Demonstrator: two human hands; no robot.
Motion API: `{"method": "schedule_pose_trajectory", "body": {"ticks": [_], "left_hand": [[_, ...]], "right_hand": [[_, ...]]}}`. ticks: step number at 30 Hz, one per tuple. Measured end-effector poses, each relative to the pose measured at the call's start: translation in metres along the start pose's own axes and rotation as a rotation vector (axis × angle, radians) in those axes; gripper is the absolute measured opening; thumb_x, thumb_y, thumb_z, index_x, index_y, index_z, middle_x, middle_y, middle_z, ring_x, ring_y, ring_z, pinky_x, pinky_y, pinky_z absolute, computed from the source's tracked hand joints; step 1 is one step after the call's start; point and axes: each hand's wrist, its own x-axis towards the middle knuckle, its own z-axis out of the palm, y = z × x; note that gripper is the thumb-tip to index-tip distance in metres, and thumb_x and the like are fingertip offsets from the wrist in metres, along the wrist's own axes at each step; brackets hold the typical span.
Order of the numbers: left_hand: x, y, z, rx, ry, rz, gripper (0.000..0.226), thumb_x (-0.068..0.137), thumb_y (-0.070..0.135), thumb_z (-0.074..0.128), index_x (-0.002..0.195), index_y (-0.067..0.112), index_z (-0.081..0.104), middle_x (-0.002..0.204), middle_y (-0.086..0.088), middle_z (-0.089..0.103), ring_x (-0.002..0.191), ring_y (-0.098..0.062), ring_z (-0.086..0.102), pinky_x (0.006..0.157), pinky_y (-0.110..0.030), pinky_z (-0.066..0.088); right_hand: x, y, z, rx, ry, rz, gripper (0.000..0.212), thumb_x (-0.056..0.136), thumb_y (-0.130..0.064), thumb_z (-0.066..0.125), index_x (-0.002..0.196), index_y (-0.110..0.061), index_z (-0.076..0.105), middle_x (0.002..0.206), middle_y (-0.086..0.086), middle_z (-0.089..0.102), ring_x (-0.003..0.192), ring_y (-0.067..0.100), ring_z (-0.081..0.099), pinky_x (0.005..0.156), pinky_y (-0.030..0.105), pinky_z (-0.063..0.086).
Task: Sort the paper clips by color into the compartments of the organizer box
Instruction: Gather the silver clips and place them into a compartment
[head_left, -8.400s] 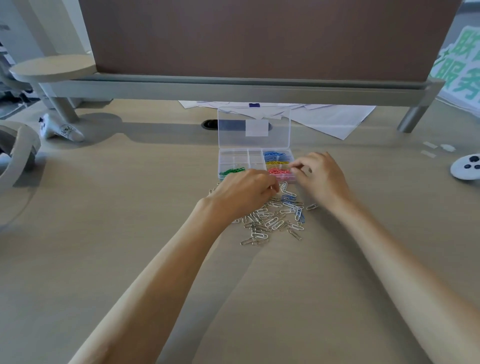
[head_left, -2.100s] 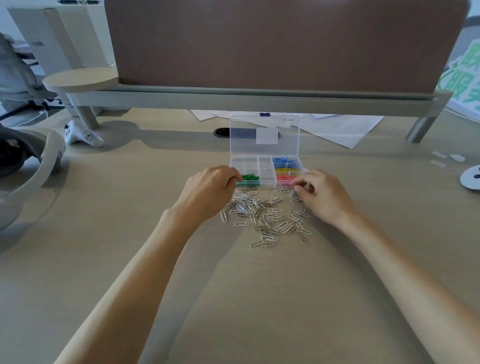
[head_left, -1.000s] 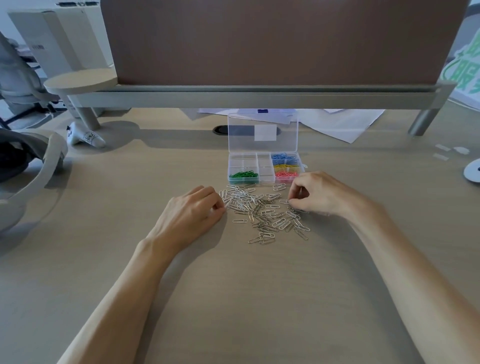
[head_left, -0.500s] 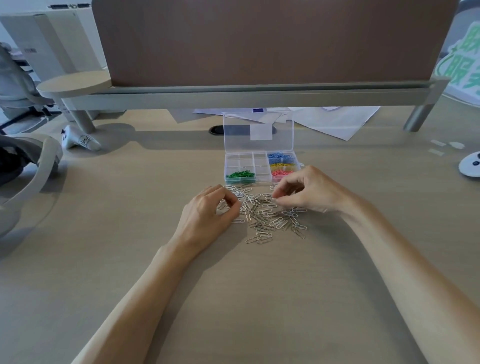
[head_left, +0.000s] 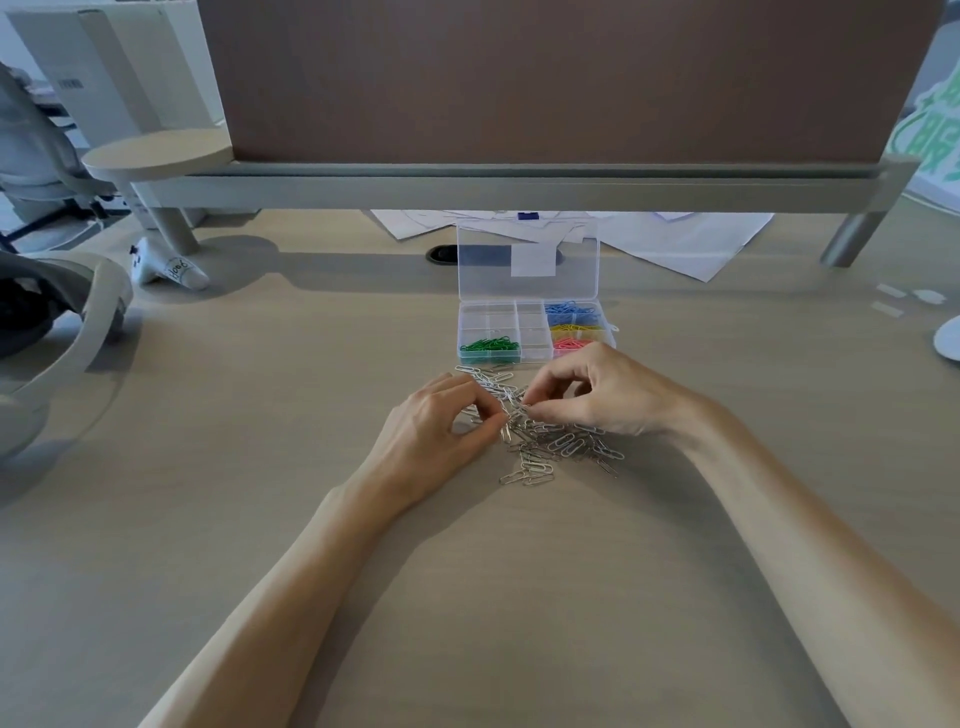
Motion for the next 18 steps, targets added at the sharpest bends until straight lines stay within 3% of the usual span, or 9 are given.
{"method": "schedule_pose_trajectory", "body": {"ticks": [2, 6, 8, 12, 18], "left_hand": [[0.001, -0.003, -0.003, -0.012, 0.043, -0.02, 0.005, 0.088, 0.027, 0.065, 0.083, 0.027, 0.065, 0.081, 0.022, 0.059, 0.079, 0.009, 0.049, 0.067, -0.012, 0.035], [0.004, -0.01, -0.008, -0.059, 0.135, -0.176, 0.006, 0.089, 0.023, 0.062, 0.084, 0.025, 0.065, 0.081, 0.022, 0.059, 0.076, 0.011, 0.046, 0.069, -0.018, 0.035], [0.006, -0.012, -0.007, -0.08, 0.149, -0.248, 0.008, 0.089, 0.022, 0.06, 0.083, 0.025, 0.065, 0.079, 0.022, 0.059, 0.074, 0.011, 0.046, 0.068, -0.021, 0.034], [0.006, -0.015, -0.006, -0.074, 0.14, -0.277, 0.014, 0.086, 0.016, 0.059, 0.086, 0.029, 0.066, 0.08, 0.023, 0.059, 0.075, 0.012, 0.045, 0.067, -0.019, 0.034], [0.005, -0.017, -0.007, -0.063, 0.155, -0.242, 0.011, 0.086, 0.017, 0.063, 0.091, 0.026, 0.068, 0.081, 0.019, 0.061, 0.07, 0.01, 0.047, 0.065, -0.017, 0.036]], "right_hand": [[0.005, -0.002, -0.002, -0.02, 0.068, -0.02, 0.006, 0.085, -0.014, 0.072, 0.09, -0.012, 0.075, 0.069, -0.015, 0.068, 0.061, -0.006, 0.058, 0.058, 0.008, 0.041], [0.041, 0.002, -0.01, -0.113, 0.451, -0.057, 0.005, 0.086, -0.017, 0.069, 0.089, -0.017, 0.074, 0.079, -0.008, 0.069, 0.059, -0.006, 0.058, 0.058, 0.007, 0.042], [0.069, 0.007, -0.013, -0.197, 0.555, -0.058, 0.009, 0.088, -0.017, 0.067, 0.093, -0.015, 0.074, 0.084, -0.005, 0.07, 0.063, -0.003, 0.059, 0.063, 0.007, 0.045], [0.114, 0.021, -0.016, -0.338, 0.547, 0.02, 0.012, 0.089, -0.019, 0.064, 0.095, -0.016, 0.075, 0.092, -0.003, 0.073, 0.081, 0.009, 0.063, 0.079, 0.033, 0.056], [0.132, 0.03, -0.014, -0.353, 0.42, 0.063, 0.013, 0.088, -0.018, 0.069, 0.098, -0.016, 0.076, 0.098, 0.001, 0.074, 0.089, 0.015, 0.066, 0.089, 0.037, 0.053]]}}
